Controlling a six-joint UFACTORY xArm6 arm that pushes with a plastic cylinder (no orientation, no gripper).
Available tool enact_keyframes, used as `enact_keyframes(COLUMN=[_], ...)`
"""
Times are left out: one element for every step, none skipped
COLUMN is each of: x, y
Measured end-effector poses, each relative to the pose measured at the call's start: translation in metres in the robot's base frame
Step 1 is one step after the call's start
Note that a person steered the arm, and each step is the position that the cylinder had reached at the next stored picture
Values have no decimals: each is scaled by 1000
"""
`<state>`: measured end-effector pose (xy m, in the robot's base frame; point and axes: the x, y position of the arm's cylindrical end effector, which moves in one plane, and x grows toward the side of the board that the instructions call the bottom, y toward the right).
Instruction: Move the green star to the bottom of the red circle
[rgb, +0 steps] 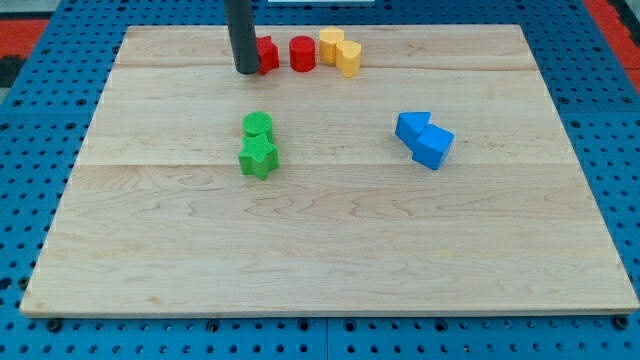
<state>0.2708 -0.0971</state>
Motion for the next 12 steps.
enact_keyframes(x=[-10,-6,50,94,201,266,257,228,214,190,176,183], y=[17,10,12,83,76,23,-32,-34,-19,0,7,6])
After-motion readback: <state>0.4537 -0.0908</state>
